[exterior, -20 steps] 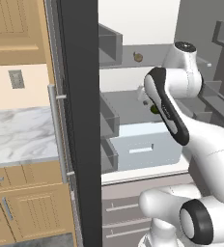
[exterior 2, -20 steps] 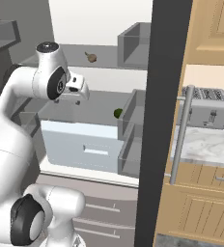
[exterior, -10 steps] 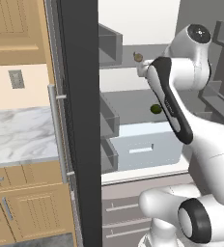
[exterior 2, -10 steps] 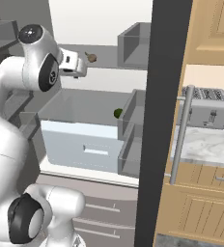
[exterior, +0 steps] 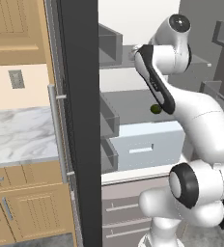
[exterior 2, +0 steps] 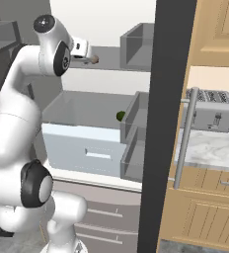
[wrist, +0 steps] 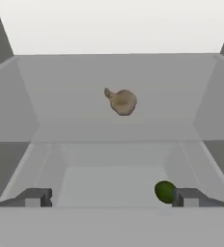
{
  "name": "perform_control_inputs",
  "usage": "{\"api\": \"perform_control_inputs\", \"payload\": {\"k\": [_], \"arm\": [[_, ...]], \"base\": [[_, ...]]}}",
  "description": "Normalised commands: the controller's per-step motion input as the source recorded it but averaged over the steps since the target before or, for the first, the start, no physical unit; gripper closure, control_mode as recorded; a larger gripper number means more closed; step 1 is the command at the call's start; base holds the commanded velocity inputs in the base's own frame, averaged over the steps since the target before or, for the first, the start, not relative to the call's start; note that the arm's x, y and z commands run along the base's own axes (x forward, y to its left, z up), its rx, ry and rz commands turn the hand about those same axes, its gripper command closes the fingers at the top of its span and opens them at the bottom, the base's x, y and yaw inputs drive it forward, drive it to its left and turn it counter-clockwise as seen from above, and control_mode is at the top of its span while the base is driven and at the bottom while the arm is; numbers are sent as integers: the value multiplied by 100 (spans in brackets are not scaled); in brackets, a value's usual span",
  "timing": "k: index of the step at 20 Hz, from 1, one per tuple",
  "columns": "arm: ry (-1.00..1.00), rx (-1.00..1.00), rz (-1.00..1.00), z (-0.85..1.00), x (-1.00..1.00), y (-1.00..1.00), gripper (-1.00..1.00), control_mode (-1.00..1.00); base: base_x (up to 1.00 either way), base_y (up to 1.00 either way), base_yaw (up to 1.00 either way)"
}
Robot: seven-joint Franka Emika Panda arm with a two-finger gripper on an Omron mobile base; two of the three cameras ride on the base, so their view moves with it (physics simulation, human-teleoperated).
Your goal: Grab the garlic and lime from the fridge, place them in the blender, close the lid, and turn on the blender to create a marinade.
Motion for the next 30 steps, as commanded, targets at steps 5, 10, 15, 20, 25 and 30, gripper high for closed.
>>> {"api": "perform_control_inputs", "payload": {"k": [5, 10, 15, 20, 25, 30], "arm": [[3, 0, 0, -13, 98, -12, -100, -100], [9, 0, 0, -18, 85, -14, -100, -100], [8, 0, 0, -18, 75, -8, -100, -100], [3, 0, 0, -15, 60, 0, -100, -100], [0, 0, 0, -12, 42, 0, -100, -100], [0, 0, 0, -65, -4, -6, 100, -100]], "base": [[0, 0, 0], [0, 0, 0], [0, 0, 0], [0, 0, 0], [0, 0, 0], [0, 0, 0]]}}
